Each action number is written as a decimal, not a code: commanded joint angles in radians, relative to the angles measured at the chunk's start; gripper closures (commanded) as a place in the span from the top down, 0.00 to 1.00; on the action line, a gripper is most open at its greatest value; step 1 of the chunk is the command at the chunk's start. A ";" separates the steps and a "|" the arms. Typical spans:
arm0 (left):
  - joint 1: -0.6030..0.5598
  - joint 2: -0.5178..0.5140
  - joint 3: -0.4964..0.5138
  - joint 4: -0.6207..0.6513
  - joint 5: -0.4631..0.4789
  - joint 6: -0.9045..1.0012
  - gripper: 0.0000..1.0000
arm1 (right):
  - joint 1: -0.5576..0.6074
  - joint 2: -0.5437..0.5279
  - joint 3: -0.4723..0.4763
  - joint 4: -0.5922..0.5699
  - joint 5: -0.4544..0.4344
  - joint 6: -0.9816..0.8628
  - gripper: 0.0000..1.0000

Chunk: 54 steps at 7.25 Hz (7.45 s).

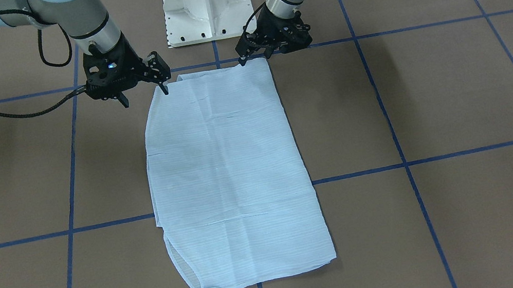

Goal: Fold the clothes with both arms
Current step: 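Move the left gripper to the shirt's near corner while the right gripper lowers beside it, then bring both grippers to the near edge corners of the folded shirt, then grasp the near edge corners of the shirt with both grippers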

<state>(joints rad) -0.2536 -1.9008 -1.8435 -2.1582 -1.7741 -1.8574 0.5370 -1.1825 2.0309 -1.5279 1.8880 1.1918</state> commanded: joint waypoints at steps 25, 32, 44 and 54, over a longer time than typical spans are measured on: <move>-0.018 -0.012 0.004 0.057 0.016 -0.006 0.00 | -0.278 0.079 -0.178 -0.005 -0.179 0.676 1.00; -0.018 -0.009 0.004 0.057 0.016 -0.006 0.00 | -0.305 0.077 -0.189 -0.031 -0.179 0.700 0.82; -0.018 -0.004 0.006 0.057 0.016 -0.006 0.00 | -0.311 0.077 -0.199 -0.032 -0.176 0.697 0.71; -0.018 -0.004 0.015 0.057 0.018 -0.005 0.00 | -0.301 0.080 -0.192 -0.031 -0.175 0.698 0.07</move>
<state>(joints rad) -0.2715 -1.9052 -1.8305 -2.1016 -1.7564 -1.8634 0.2361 -1.1031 1.8381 -1.5586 1.7172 1.8883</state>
